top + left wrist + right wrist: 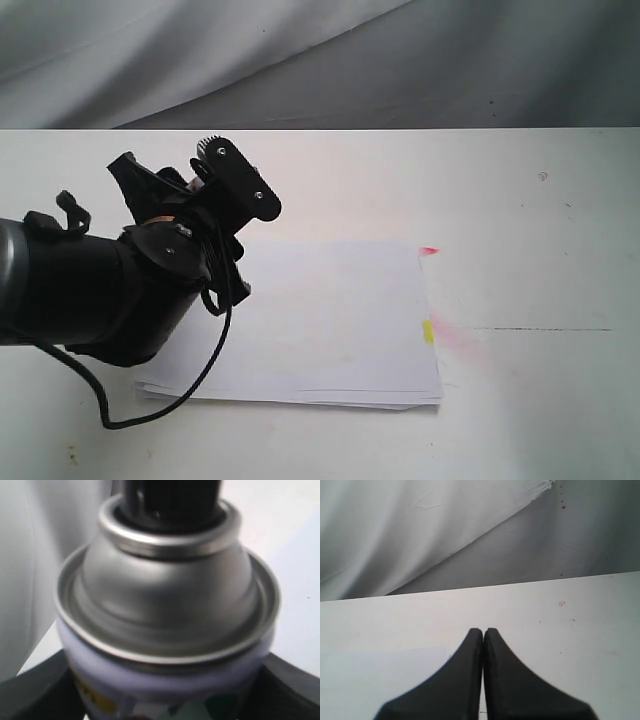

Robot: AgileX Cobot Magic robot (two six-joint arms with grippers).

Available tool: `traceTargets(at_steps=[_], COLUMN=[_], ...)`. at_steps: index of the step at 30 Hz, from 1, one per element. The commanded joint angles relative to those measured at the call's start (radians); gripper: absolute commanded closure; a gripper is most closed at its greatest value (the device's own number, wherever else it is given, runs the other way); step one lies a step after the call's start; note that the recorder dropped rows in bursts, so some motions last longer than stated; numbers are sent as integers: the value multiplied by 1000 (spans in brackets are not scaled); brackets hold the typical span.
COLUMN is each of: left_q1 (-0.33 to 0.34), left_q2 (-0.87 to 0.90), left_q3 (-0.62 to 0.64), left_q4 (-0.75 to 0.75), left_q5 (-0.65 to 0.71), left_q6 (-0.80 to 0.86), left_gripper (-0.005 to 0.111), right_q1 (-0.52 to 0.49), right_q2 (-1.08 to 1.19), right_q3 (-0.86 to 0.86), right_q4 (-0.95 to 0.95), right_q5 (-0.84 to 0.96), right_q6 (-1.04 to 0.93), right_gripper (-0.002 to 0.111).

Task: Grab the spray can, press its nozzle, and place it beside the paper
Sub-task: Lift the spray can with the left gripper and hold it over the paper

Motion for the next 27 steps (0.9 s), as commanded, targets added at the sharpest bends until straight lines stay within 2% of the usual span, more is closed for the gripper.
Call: traceTargets(at_steps=[1,27], left_q1=[-21,-33], left_q2=[-8,-8], left_q3=[-14,-14], left_q4=[12,12], left_q5=[-25,-1], left_q6=[42,42], left_gripper=[107,107], right_q1=[-7,-7], right_q2=[-1,-1], right_q3=[4,4], right_q4=[5,5], right_q5=[-4,-4], right_q6=[-2,-2], right_gripper=[108,108])
